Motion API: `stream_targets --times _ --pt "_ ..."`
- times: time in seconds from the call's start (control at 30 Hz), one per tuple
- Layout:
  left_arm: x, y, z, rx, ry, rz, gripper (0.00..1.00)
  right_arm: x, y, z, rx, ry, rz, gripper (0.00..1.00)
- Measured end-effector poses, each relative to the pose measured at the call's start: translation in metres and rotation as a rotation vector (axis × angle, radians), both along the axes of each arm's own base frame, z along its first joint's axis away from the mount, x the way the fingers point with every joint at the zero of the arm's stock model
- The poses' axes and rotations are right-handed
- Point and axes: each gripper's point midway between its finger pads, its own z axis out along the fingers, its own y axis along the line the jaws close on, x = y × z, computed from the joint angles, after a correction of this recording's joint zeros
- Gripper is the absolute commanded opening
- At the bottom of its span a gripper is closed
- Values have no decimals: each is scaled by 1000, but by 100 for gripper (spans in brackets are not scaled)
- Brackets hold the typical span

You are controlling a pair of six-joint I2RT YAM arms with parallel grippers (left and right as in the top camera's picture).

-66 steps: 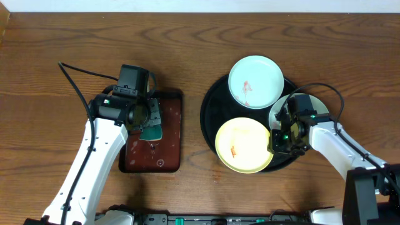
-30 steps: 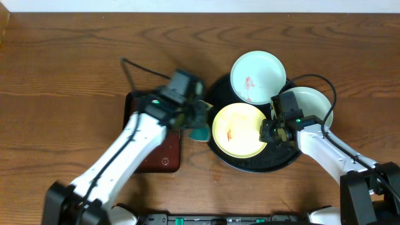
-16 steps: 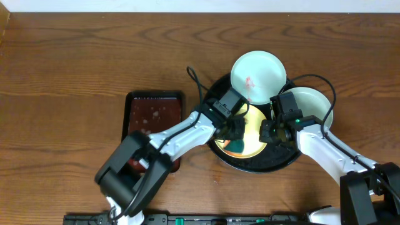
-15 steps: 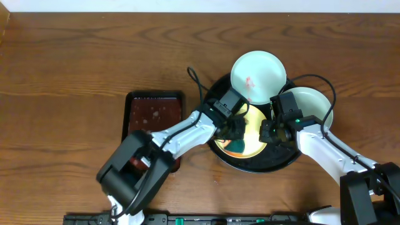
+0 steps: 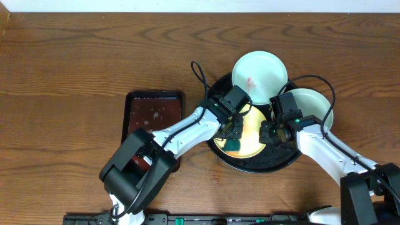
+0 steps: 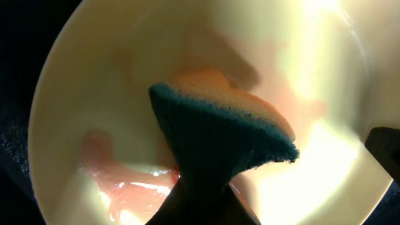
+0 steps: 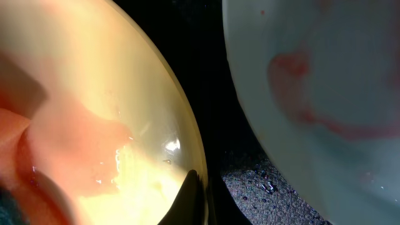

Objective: Clean dirty plates on tray and stack at the side
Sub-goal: 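Scrub the yellow plate with the sponge while right gripper holds it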

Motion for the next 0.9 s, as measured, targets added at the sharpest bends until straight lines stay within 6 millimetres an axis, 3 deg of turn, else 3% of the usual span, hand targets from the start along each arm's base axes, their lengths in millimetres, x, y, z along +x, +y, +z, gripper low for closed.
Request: stream_targets --times 0.6,0.77,0.9 --pt "19 -46 11 -258 -19 40 7 0 0 0 -1 0 -1 1" --pt "19 -45 6 -247 -11 44 8 0 0 0 -1 0 0 1" --pt "16 -27 -1 -144 0 65 7 -1 0 0 -1 5 0 1"
